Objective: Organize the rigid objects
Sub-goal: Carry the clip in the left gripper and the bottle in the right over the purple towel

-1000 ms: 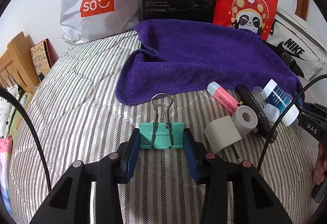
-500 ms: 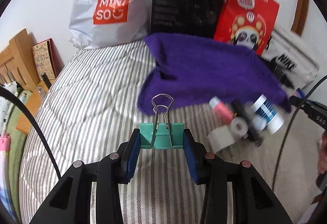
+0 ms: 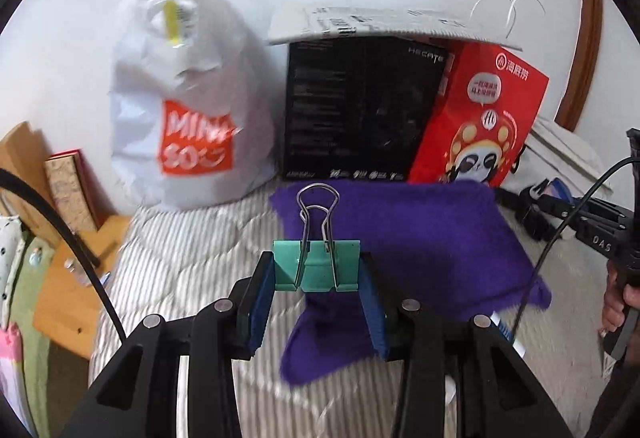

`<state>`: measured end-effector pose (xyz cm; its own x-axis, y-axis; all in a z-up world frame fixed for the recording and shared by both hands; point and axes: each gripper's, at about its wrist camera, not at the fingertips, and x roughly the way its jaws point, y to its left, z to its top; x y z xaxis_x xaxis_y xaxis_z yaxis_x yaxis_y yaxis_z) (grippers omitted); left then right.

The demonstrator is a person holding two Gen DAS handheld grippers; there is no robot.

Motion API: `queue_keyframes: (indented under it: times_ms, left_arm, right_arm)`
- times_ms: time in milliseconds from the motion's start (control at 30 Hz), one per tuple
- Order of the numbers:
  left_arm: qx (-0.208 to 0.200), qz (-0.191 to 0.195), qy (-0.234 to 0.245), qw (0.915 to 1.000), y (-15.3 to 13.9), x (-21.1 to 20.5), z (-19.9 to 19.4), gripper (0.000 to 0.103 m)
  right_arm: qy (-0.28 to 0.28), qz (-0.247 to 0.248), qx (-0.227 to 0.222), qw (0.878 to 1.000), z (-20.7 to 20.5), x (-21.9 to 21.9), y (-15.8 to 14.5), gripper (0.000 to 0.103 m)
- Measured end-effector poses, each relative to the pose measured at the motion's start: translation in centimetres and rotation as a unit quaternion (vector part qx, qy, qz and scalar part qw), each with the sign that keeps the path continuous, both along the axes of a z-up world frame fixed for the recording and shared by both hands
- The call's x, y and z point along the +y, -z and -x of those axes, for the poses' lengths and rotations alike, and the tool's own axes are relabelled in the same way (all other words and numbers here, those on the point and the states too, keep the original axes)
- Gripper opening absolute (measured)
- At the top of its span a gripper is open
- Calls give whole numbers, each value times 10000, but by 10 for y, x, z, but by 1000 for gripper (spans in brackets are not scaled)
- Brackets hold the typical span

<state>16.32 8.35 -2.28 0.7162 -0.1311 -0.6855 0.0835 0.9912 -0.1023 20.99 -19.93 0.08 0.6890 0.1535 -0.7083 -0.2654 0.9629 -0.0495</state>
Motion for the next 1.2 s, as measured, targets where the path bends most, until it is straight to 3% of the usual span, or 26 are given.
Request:
queue_keyframes:
  times_ms: [233,500,667,867,1200]
  left_arm:
    - [123,135,368,9992,1,-30,-59,39]
    - [363,104,443,9983,26,-40,-98,39]
    - [588,102,417,9973,46,-39,-112,39]
    - [833,185,504,9951,69,-42,-123,39]
    - [1123,122,455,9926,94,-40,-134,39]
  right_arm:
    - [70,-308,212,9993,-56,14,4,20]
    - [257,-358,566,9974,-90,3,52,21]
    - [160,15,835,9964,-106,6,82,20]
    - [225,89,1198,9925,-124,2,111,20]
    - [231,245,1391,9897,-136,6,132,20]
